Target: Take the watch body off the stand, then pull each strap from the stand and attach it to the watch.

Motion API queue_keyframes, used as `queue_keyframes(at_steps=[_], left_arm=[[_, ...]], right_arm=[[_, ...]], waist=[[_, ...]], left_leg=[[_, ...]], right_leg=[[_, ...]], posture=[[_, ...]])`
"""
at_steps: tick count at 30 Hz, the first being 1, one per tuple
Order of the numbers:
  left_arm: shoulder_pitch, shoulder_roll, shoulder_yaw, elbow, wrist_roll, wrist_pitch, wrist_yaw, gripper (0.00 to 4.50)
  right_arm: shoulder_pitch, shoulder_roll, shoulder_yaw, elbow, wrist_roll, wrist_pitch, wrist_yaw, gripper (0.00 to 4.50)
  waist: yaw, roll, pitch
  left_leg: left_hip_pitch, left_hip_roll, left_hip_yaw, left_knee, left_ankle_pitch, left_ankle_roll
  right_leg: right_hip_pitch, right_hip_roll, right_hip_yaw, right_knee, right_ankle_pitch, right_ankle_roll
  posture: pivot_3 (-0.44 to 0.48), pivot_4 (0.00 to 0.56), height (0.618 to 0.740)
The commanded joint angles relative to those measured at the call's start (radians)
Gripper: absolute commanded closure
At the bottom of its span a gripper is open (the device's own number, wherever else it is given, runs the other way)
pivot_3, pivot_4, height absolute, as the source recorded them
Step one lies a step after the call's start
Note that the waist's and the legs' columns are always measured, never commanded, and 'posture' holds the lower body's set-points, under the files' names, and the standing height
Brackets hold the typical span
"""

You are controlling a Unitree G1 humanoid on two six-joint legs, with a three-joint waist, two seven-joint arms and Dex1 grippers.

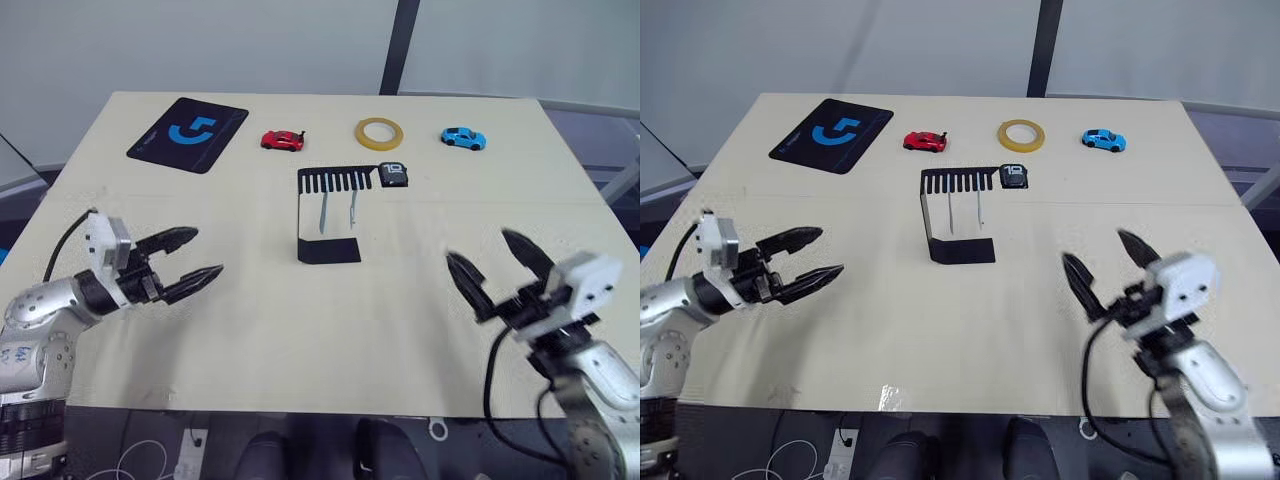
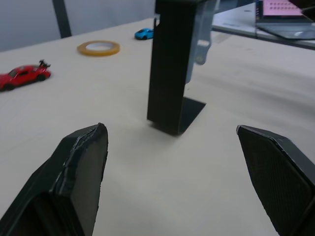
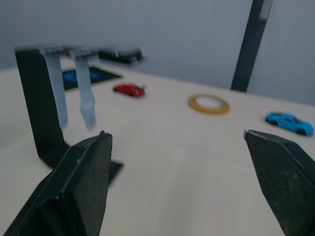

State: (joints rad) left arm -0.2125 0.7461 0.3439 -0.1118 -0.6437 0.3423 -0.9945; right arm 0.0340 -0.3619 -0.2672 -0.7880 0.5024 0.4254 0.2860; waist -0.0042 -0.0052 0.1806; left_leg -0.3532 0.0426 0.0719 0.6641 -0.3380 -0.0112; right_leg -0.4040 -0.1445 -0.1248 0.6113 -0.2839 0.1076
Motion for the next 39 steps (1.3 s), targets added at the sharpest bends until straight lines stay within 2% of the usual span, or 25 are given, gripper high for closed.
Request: queue_keyframes(at_steps=[1,8,11,15,21,26,31,39], left_arm=[[-0.043,-0.003,-0.009,-0.069,-0.042,0.039,0.019,0.05],[-0.085,-0.018,-0.035,-0.107,-0.065,0.086,0.033,0.05],[-0.098,-0.032,-0.052,-0.116,-0.054,0.083,0.04,0.05],[-0.13,-0.052,-0.089,-0.118,-0.043,0.069,0.033,0.05],[-0.172,-0.079,-0.136,-0.132,-0.053,0.067,0.014,0.05],[-0.225,-0.12,-0.142,-0.131,-0.056,0.068,0.046,0.05],[-0.229,-0.125,-0.139,-0.135,-0.054,0.07,0.05,0.05],[-0.206,-0.118,-0.126,-0.15,-0.054,0.074,0.059,0.05]], right_arm=[[-0.129,0.06,0.134,-0.121,-0.021,0.143,-0.186,0.0],[-0.385,0.142,0.289,-0.109,-0.124,0.411,-0.413,0.0],[-0.457,0.174,0.326,-0.099,-0.168,0.536,-0.485,0.0],[-0.531,0.242,0.329,-0.075,-0.207,0.602,-0.541,0.0],[-0.619,0.307,0.28,-0.019,-0.234,0.664,-0.557,0.0],[-0.659,0.336,0.274,0.043,-0.258,0.681,-0.551,0.0],[-0.687,0.344,0.28,0.106,-0.276,0.656,-0.528,0.0],[-0.707,0.348,0.298,0.155,-0.302,0.621,-0.489,0.0]], waist=[[0.001,0.0,0.0],[0.0,0.0,0.0],[-0.001,0.0,0.0],[-0.001,0.0,0.0],[-0.003,0.0,0.0],[-0.008,0.0,0.0],[-0.027,0.0,0.0],[-0.027,0.0,0.0]], left_leg=[[-0.001,-0.002,0.0,0.0,0.0,0.0],[-0.006,-0.005,0.001,0.001,0.002,0.001],[-0.006,-0.005,0.001,0.001,0.002,0.001],[-0.007,-0.005,0.002,0.001,0.002,0.001],[-0.007,-0.005,0.002,0.001,0.002,0.001],[-0.008,-0.005,0.007,0.001,0.002,0.001],[-0.009,-0.004,0.008,0.001,0.002,0.001],[-0.009,-0.003,0.008,0.001,0.002,0.001]], right_leg=[[-0.001,0.001,0.001,0.001,0.0,0.0],[-0.007,0.001,0.004,0.003,0.0,0.0],[-0.008,0.002,0.004,0.004,0.0,0.0],[-0.008,0.002,0.005,0.003,0.0,0.0],[-0.008,0.003,0.005,0.003,0.0,0.0],[-0.009,0.003,0.005,0.003,0.0,0.0],[-0.01,0.004,0.005,0.003,0.0,0.0],[-0.01,0.005,0.005,0.003,0.0,0.0]], posture=[[0.0,0.15,0.737],[0.0,0.15,0.737],[0.0,0.15,0.737],[0.0,0.15,0.737],[0.0,0.15,0.737],[0.0,0.15,0.737],[0.0,0.15,0.737],[0.0,0.15,0.737]])
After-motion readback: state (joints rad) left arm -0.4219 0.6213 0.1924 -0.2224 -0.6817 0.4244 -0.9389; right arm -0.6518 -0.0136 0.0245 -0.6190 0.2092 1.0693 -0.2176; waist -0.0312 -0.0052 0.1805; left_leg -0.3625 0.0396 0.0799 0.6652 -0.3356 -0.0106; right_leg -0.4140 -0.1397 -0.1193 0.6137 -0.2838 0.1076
